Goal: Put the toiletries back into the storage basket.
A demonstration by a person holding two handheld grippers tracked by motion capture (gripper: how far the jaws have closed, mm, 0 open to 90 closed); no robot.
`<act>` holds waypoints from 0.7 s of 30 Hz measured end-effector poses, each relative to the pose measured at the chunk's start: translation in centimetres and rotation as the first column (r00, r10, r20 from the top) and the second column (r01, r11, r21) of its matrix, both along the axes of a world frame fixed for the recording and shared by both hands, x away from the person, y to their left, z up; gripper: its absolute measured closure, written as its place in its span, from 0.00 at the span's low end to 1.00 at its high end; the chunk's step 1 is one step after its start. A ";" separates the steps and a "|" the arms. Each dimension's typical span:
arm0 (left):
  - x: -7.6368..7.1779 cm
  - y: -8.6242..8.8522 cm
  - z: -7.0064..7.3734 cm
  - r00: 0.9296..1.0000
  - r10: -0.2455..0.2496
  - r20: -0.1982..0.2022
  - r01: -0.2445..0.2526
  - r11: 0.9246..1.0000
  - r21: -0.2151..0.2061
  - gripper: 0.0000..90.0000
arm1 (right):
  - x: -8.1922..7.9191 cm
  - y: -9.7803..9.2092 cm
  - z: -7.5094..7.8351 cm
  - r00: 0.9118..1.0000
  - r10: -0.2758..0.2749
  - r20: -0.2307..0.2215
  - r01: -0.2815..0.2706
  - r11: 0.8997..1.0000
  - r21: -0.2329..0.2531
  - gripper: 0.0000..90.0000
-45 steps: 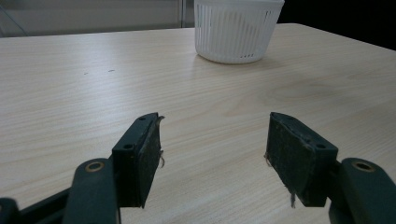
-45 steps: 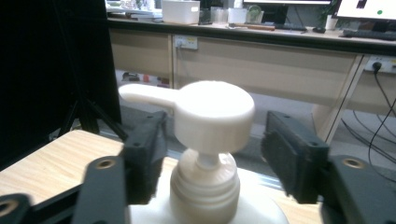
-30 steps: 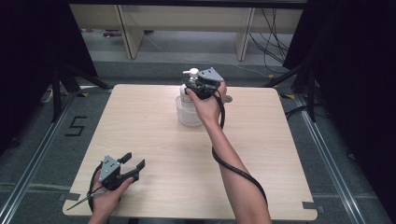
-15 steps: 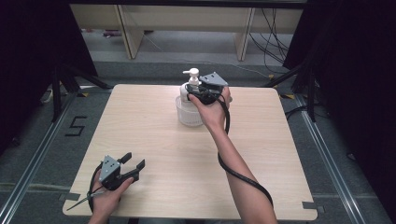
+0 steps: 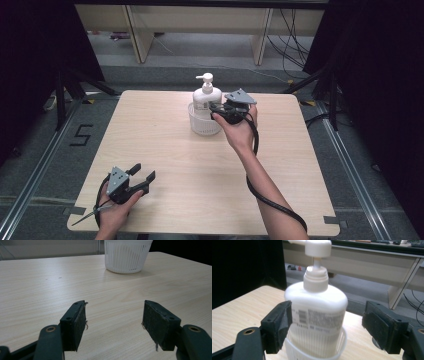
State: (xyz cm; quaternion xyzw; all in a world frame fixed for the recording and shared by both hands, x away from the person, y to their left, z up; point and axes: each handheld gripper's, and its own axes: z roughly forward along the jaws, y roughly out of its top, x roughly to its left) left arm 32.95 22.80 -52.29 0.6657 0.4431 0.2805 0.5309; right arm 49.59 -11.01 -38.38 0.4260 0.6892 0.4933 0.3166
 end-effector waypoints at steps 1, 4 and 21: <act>0.0 0.0 0.0 1.000 0.000 -0.001 0.000 1.000 -0.001 0.39 | -0.2 -0.3 -0.1 1.000 0.006 0.000 -0.006 1.000 -0.010 0.27; 0.0 0.0 0.0 1.000 0.001 0.001 -0.001 1.000 -0.002 0.39 | -0.7 -0.8 -0.4 1.000 0.006 -0.002 -0.006 1.000 -0.002 0.27; 0.0 -0.1 0.0 1.000 0.003 0.001 -0.003 1.000 0.001 0.39 | -3.7 -3.9 -1.4 1.000 0.027 -0.006 -0.027 1.000 -0.009 0.28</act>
